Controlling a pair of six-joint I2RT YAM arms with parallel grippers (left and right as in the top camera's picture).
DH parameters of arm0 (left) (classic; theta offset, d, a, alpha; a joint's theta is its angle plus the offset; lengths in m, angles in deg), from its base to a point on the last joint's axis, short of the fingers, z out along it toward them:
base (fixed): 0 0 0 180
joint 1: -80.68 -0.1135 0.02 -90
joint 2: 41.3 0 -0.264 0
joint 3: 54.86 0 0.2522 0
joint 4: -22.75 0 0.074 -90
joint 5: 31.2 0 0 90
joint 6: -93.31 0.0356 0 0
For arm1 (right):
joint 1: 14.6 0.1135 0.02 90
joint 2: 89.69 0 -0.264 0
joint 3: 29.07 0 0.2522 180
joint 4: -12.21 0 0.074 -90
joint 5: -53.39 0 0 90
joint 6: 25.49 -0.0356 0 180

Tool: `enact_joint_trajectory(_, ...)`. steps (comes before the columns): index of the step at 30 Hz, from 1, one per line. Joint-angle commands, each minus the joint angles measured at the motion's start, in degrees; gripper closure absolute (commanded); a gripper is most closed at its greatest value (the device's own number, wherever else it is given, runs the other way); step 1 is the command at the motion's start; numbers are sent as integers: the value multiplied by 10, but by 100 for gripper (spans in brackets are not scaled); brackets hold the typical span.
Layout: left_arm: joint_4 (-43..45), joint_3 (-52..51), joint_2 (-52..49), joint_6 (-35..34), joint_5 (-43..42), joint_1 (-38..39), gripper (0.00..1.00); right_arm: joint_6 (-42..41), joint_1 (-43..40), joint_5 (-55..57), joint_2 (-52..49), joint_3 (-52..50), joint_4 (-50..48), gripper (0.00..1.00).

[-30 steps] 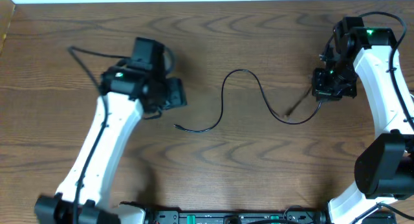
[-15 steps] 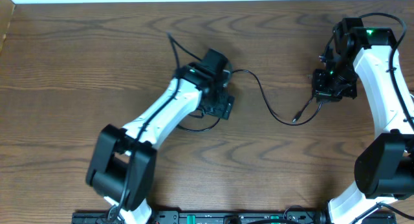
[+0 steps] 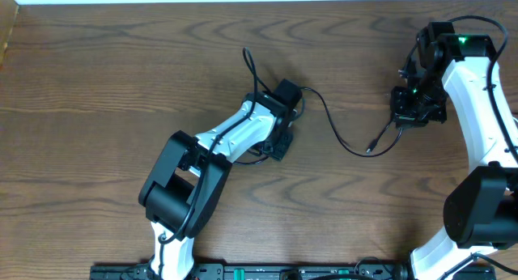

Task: Untangle cables

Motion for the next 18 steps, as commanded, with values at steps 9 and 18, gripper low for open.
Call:
enact_joint_trajectory(9,-17,-8,-12,-23,-36,28,89,10,9,-2,-1,-1,2,99)
enact_joint_trajectory(18,-5,45,69,-25,-168,31,92,15,12,-51,-1,-1,16,99)
